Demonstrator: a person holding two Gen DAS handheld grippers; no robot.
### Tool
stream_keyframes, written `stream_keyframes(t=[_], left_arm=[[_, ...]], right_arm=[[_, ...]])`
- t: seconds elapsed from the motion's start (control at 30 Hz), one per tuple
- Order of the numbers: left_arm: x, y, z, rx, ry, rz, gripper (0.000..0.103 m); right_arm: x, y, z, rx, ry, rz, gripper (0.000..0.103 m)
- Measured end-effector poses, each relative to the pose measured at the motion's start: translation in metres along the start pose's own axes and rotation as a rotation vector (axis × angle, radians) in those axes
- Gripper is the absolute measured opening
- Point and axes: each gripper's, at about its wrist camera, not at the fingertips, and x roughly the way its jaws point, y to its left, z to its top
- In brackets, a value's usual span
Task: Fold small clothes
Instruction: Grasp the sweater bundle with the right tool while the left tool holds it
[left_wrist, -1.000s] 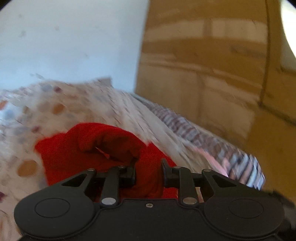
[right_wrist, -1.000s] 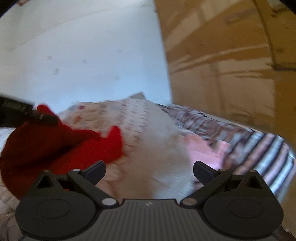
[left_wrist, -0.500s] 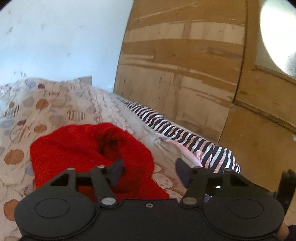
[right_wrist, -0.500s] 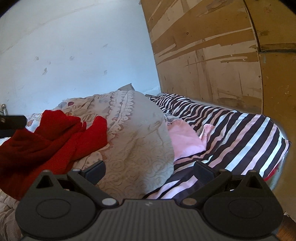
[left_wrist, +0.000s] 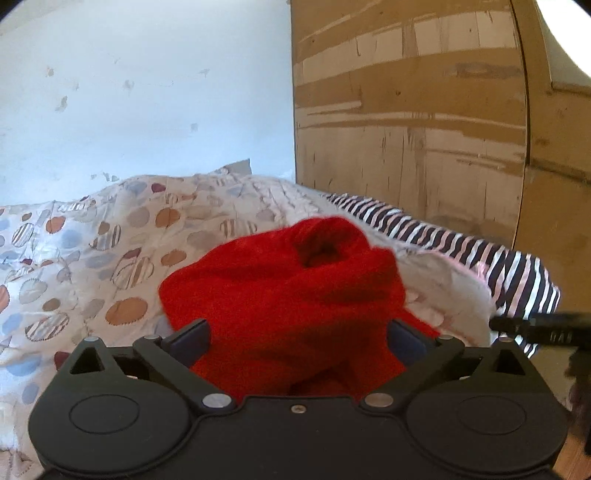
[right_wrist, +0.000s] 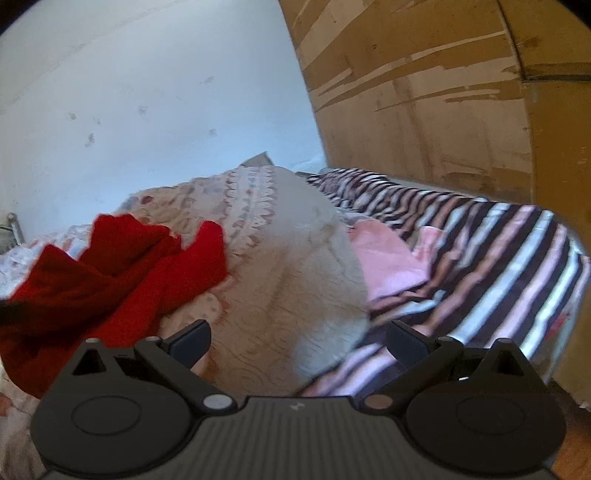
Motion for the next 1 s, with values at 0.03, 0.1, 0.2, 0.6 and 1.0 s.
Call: stream_keyframes(t=[0.03,0.1,0.2,0.6,1.0], left_arm=[[0.000,0.001,-0.001,0.005,0.001,-0.001,0.100],[0.001,0.002,-0.004,0.020,0.001,-0.008,0.095],[0.001,0.003,-0.006,0.054,-0.006,-0.010,0.085],[0.000,0.013,-0.011,0.045,-0.004,-0.014,0.040],[-0.013,-0.005,-0.002,0.052,-0.041,-0.093,0.026]], right_arm=[[0.003,0.003,0.006,0.004,-0.004,0.036,0.103],[0.013,0.011,0.021,0.002,-0.001,0.111,0.103],[0.037,0.032,0.050,-0.026,0.035,0.243,0.103],[0.134,0.105,0.091,0.061,0.210,0.460,0.064],[0.076,0.043,0.077,0.183,0.023,0.413,0.018]])
